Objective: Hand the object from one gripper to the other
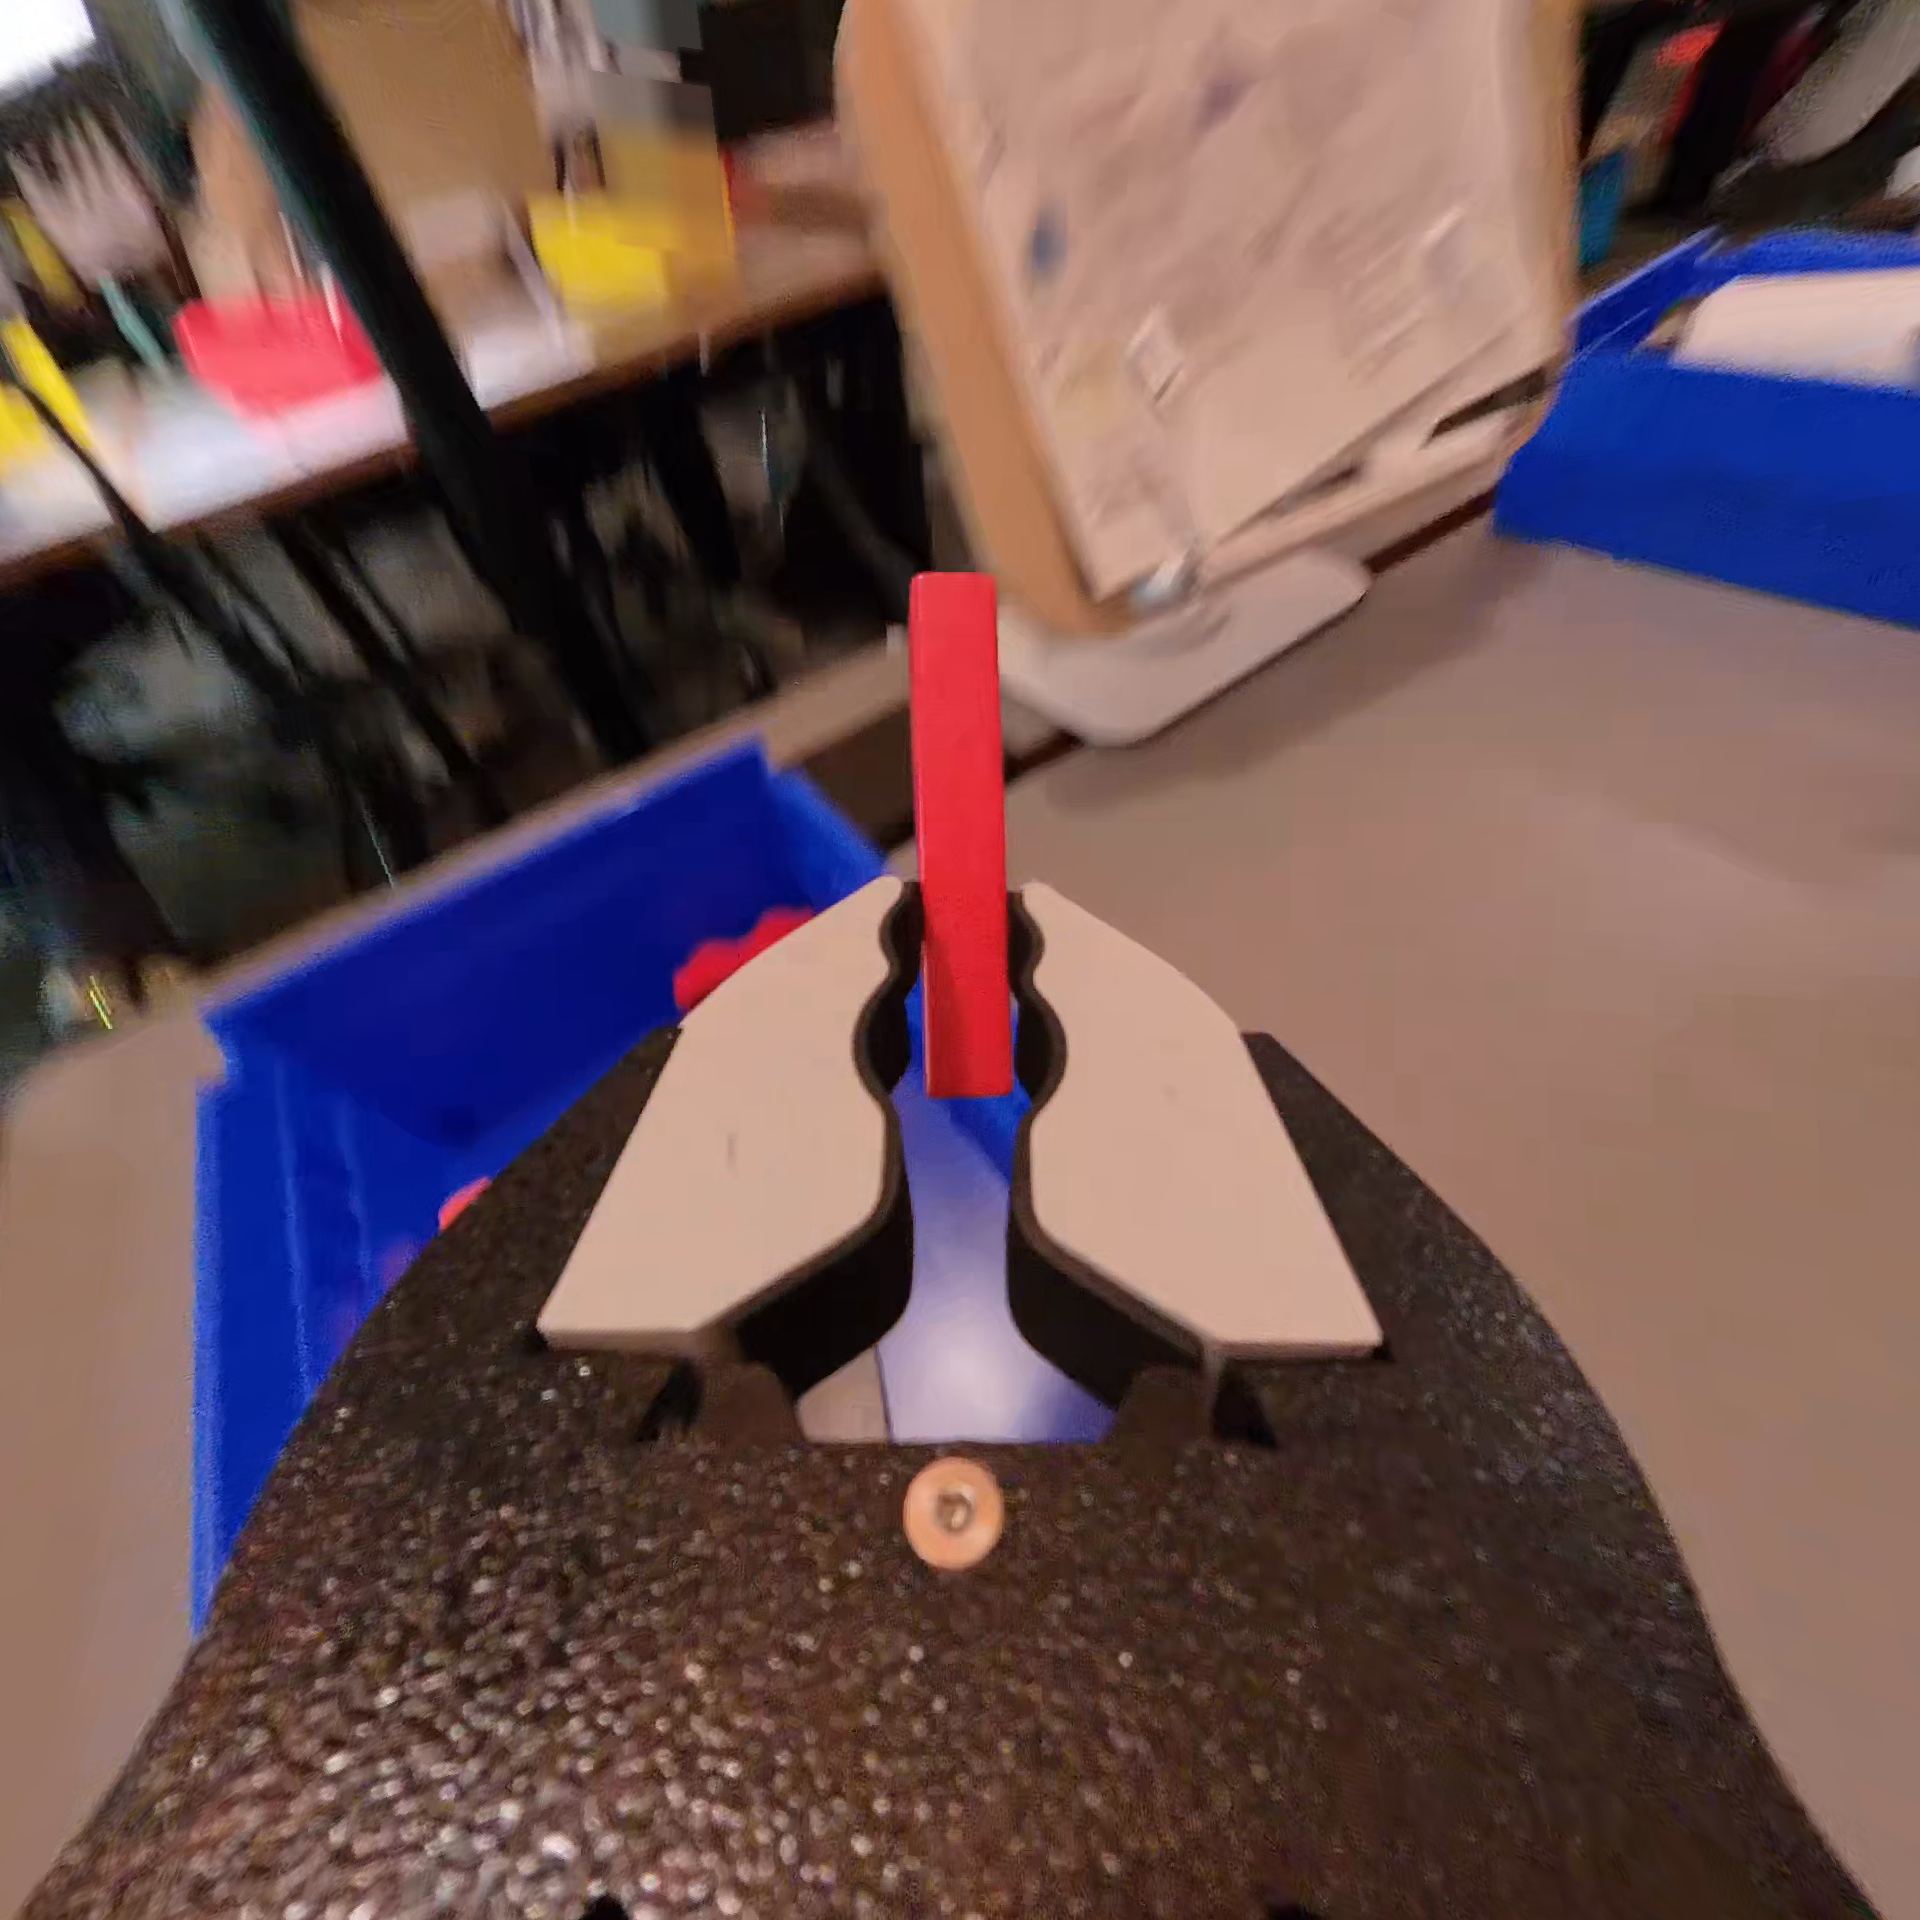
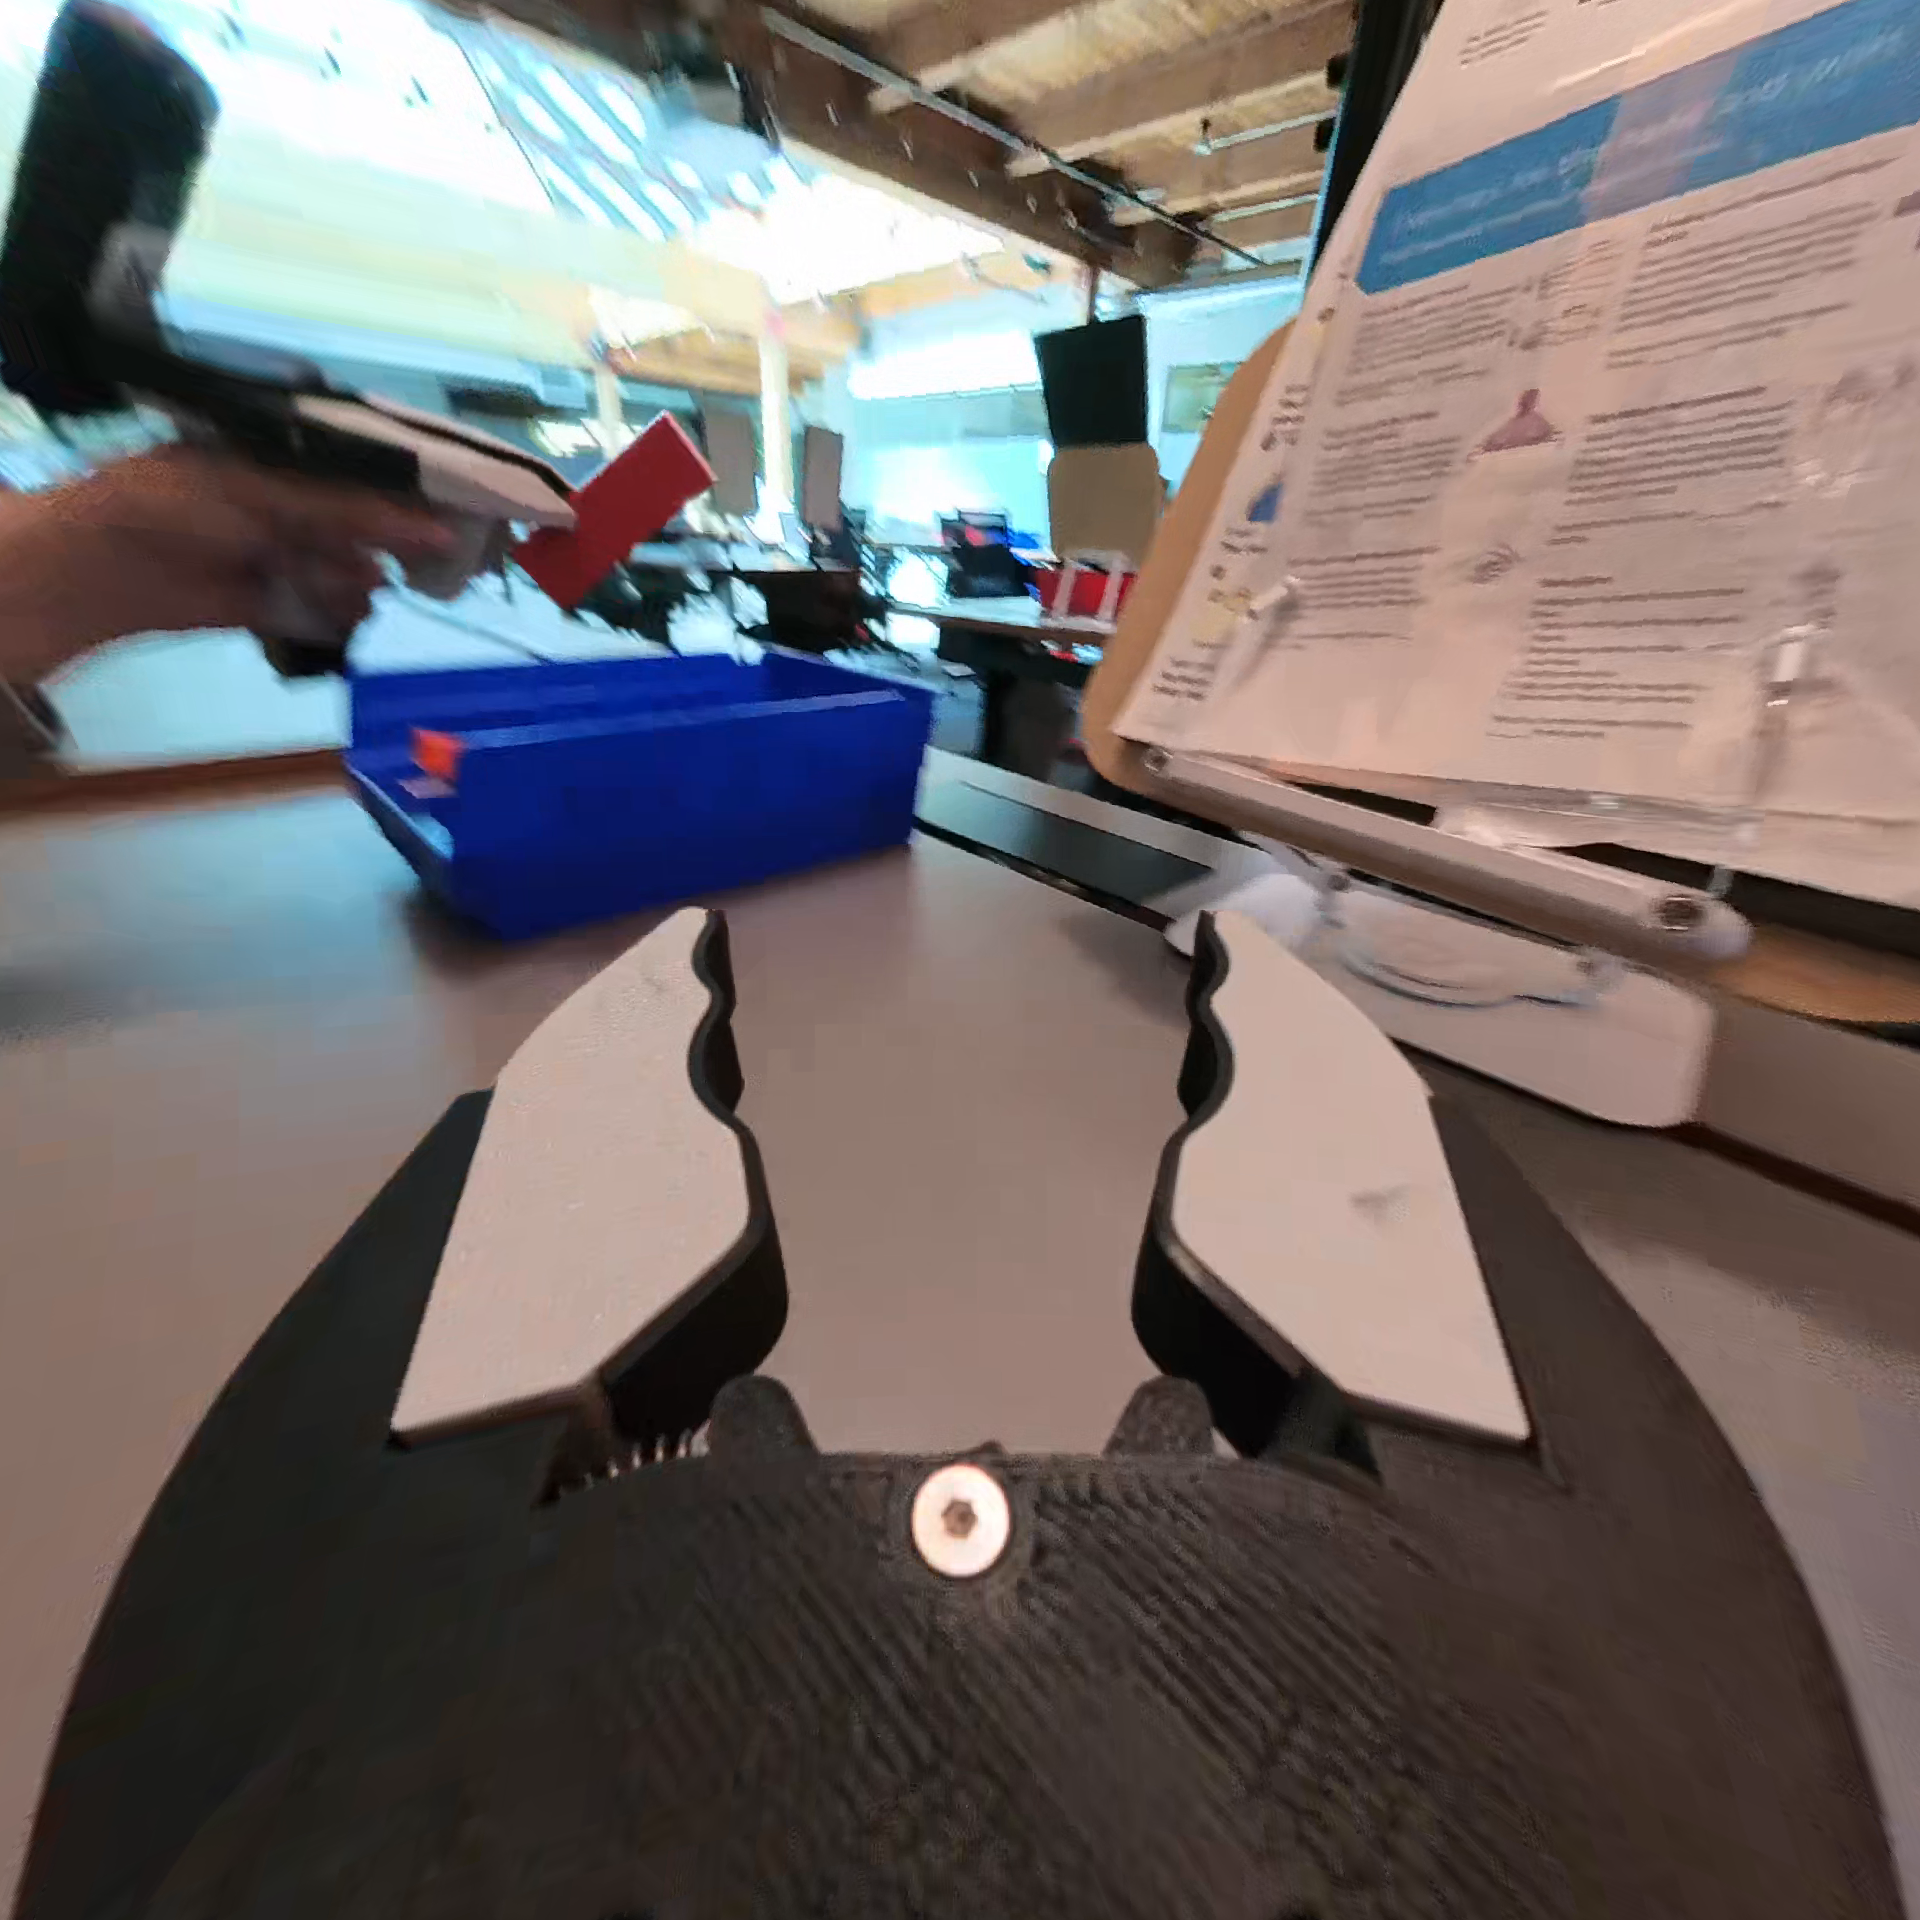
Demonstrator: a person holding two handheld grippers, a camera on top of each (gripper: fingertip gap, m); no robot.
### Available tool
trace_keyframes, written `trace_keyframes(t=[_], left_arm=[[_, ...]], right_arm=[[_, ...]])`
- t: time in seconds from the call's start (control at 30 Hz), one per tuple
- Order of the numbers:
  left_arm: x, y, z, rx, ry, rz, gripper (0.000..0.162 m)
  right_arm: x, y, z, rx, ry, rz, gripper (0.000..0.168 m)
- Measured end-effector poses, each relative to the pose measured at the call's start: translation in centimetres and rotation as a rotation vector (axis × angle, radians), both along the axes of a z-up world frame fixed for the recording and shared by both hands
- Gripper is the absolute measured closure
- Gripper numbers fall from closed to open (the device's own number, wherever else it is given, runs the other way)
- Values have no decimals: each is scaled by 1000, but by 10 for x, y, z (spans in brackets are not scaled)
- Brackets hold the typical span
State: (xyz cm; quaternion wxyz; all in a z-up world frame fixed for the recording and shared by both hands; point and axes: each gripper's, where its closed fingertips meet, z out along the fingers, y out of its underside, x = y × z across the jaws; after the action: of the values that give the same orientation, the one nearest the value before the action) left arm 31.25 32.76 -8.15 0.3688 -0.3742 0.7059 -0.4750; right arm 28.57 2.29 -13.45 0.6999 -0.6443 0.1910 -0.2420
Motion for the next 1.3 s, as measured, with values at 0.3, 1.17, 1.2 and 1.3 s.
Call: trace_keyframes(t=[0.3,1.17,1.2,1.3], left_arm=[[-49,-206,-12,684,-730,-57,148],[-79,-270,-70,959,-960,-351,147],[-78,-269,-71,935,-941,-344,147],[-75,-263,-70,788,-853,-350,143]], right_arm=[[-39,22,29,235,107,283,90],[-57,25,-14,-139,-33,426,132],[-56,26,-16,-157,-39,414,133],[-53,27,-20,-195,-75,383,133]])
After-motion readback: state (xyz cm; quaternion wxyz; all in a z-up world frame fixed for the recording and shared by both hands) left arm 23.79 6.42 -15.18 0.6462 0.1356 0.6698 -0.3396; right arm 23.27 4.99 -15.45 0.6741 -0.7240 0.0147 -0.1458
